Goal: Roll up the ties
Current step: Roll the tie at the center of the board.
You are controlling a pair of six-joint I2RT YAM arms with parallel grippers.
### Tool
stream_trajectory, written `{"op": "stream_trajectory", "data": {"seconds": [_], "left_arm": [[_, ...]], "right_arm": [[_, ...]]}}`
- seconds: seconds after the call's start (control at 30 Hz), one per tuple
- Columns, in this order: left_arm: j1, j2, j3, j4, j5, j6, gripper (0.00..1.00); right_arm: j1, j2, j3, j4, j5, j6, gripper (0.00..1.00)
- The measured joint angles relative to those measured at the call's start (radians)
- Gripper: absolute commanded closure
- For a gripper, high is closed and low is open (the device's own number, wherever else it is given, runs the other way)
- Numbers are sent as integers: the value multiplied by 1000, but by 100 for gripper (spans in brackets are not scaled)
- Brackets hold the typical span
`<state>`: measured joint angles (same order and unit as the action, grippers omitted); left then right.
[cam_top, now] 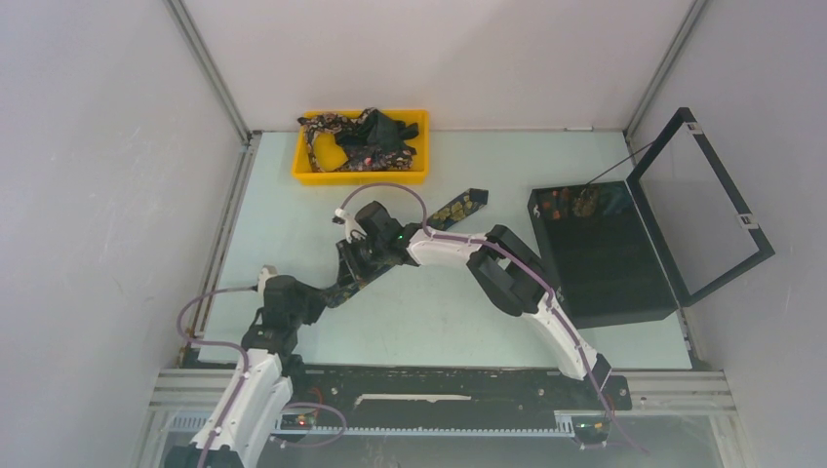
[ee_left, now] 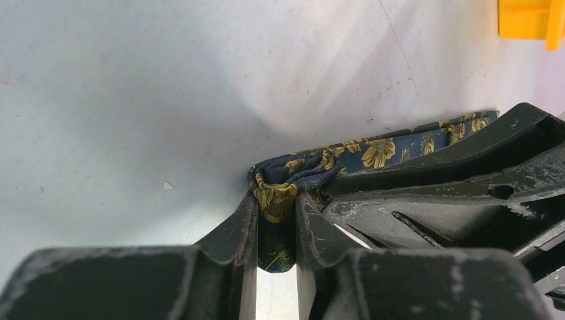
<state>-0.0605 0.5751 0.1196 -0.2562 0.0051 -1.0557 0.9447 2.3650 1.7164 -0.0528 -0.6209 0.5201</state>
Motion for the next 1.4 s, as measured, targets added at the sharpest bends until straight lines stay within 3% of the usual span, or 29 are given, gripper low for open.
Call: {"op": "stream_trajectory", "data": {"seconds": [0.27,0.53,0.73,1.4], "left_arm": [[-10,3,102,-132,-58,63,100],[-73,44,218,-240,-139,108,100],[-130,90,275,-304,-190,125,100],[-158,137,325,-412,-230,175,100]], "right_arm": [[4,-42,26,-133,86,-50,73],[14,-53,77,-218,172,-84,76],[36,-53,102,-225,192,-85,77],[103,9,147,-237,207,-83,78]]}}
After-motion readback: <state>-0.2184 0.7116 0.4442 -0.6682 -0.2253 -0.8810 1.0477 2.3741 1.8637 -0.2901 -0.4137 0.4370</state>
